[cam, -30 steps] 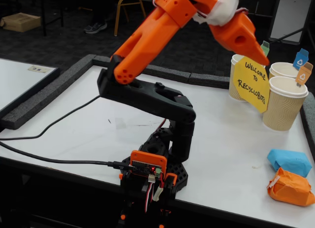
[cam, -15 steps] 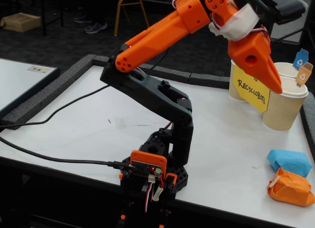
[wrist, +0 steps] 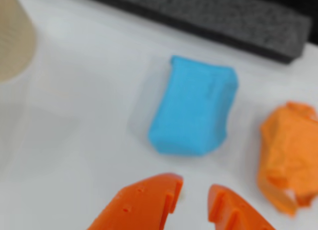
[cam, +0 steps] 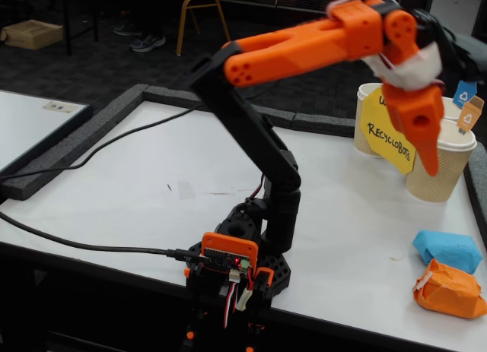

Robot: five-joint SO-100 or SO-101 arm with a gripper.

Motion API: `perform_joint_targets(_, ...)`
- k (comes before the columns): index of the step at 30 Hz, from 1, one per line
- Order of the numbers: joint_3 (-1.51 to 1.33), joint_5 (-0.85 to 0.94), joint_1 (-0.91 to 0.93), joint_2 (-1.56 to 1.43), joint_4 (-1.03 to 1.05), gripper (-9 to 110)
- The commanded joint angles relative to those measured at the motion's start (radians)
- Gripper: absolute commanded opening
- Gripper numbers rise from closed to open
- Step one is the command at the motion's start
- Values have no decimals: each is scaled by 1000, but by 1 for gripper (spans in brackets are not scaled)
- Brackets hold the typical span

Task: Sort rubbish by color.

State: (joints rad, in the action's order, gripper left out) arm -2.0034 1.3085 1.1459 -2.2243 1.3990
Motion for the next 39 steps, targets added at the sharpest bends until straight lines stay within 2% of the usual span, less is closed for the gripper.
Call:
perform_joint_targets(1, 37, -15, -34, 84, -72, 0)
perform_joint_targets(6, 74, -66, -41, 219, -123, 0)
perform_joint_targets(11, 118, -195, -44, 345, -210, 0)
perform_joint_targets(17, 192, -219, 0, 456, -245, 0)
perform_joint_targets(23, 290, -204, 66, 523, -250, 0)
perform_joint_targets(31, 307, -6, 104, 566, -212, 0)
perform_joint_targets(33, 301, -3, 106, 574, -221, 0)
perform_joint_targets(36, 287, -3, 103, 577, -227, 4)
perform_joint_targets(39, 279, -3, 103, 577, -233, 18)
